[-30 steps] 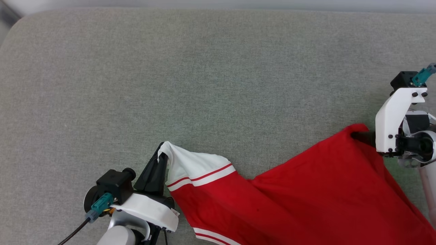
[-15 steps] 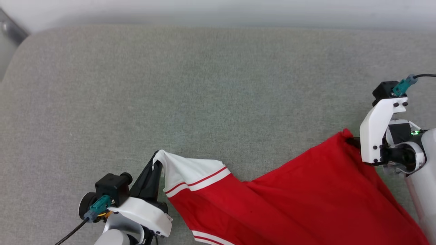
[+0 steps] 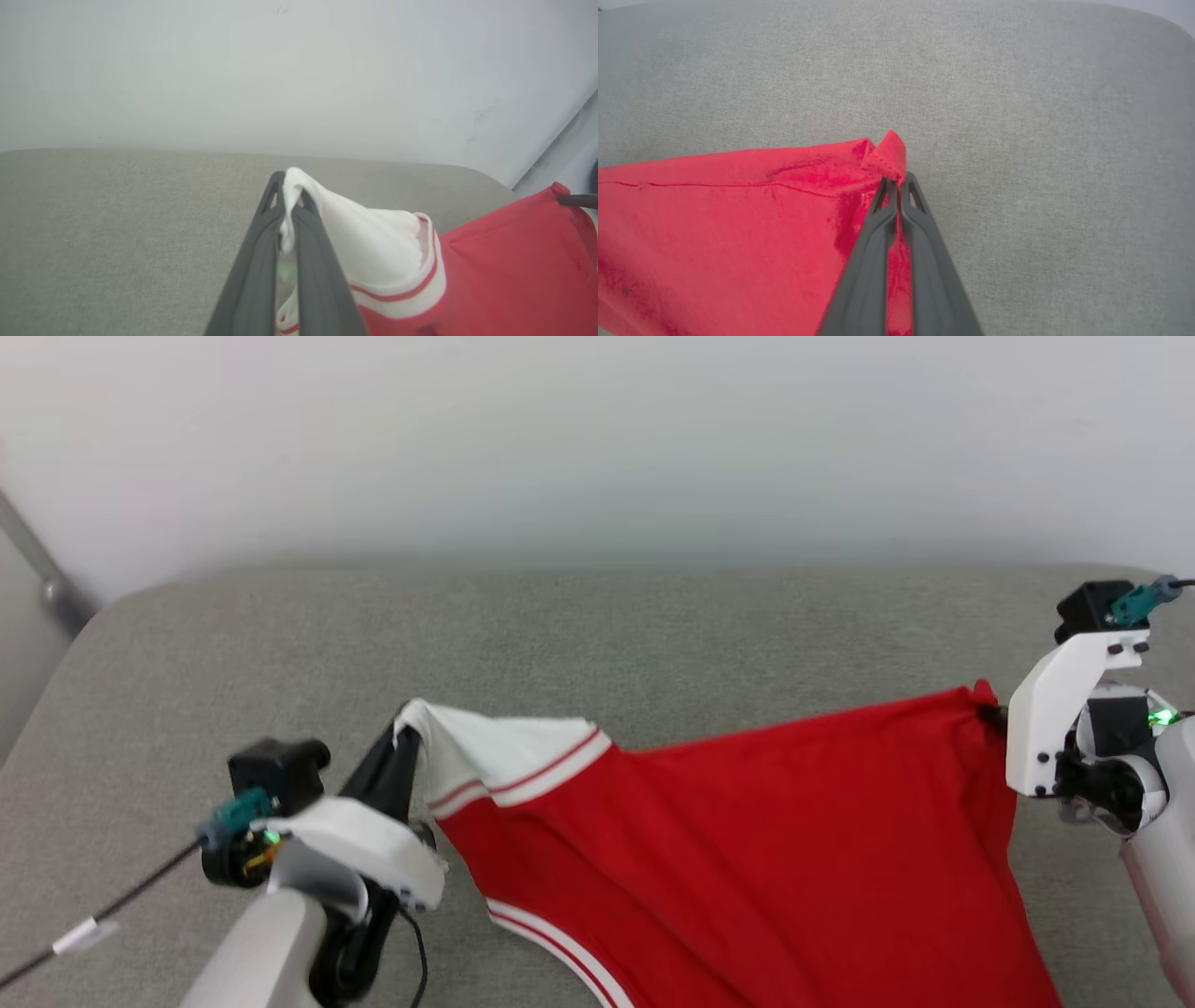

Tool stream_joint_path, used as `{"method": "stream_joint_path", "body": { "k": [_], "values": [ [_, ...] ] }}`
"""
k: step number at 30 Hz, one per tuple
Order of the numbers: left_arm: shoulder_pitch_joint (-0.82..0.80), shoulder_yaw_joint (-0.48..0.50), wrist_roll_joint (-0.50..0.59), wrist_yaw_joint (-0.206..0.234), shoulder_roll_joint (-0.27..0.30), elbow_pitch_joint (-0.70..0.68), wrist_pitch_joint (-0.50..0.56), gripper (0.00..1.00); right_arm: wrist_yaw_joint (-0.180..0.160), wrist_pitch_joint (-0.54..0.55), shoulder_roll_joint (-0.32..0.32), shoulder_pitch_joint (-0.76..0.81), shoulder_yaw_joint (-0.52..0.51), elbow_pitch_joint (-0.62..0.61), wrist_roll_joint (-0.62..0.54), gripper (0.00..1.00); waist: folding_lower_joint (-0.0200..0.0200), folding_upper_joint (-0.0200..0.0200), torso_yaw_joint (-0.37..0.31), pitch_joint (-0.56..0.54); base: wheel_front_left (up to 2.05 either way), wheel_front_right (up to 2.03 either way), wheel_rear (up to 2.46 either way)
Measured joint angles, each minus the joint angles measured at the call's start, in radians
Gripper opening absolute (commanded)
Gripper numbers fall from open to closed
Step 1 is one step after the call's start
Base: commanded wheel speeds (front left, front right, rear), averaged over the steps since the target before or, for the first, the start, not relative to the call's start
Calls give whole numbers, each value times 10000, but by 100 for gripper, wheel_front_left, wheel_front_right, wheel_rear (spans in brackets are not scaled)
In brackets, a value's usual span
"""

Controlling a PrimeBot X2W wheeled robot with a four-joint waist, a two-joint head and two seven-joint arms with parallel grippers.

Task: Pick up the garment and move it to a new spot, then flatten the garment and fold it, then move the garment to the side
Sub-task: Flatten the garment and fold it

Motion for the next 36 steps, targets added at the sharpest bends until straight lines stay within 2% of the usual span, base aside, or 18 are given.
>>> {"method": "stream_joint_path", "body": {
  "k": [4, 8, 15, 23, 32, 36],
  "values": [
    [-1088, 343, -462, -174, -320, 999, -90, 0, 0, -464, 171, -421, -121, 330, -58, 0, 0, 0, -257, -282, 0, 0, 0],
    [-2385, 466, -443, -247, -353, 1843, -94, 0, 0, -911, 188, -1010, -153, 489, -174, 0, 0, 0, -412, -341, 0, 0, 0],
    [-5034, 614, -159, -355, -77, 3411, -82, 0, 2, -1921, 128, -2313, -391, 642, -621, 0, 1, 0, -473, 140, 0, 0, 0],
    [-8541, 754, 291, -439, 387, 4414, -320, 0, 8, -3590, 40, -4560, -782, 391, -1287, 0, 3, 0, -601, 1561, 0, 0, 0],
    [-11430, 788, 809, -543, 880, 4892, -813, 0, 10, -5333, -44, -6695, -761, 244, -1659, 0, 4, 0, -837, 3315, 0, 0, 0],
    [-12290, 752, 909, -619, 920, 5104, -924, 0, 10, -5837, -73, -7425, -775, 545, -1655, 0, 5, 0, -911, 4052, 0, 0, 0]
  ]
}}
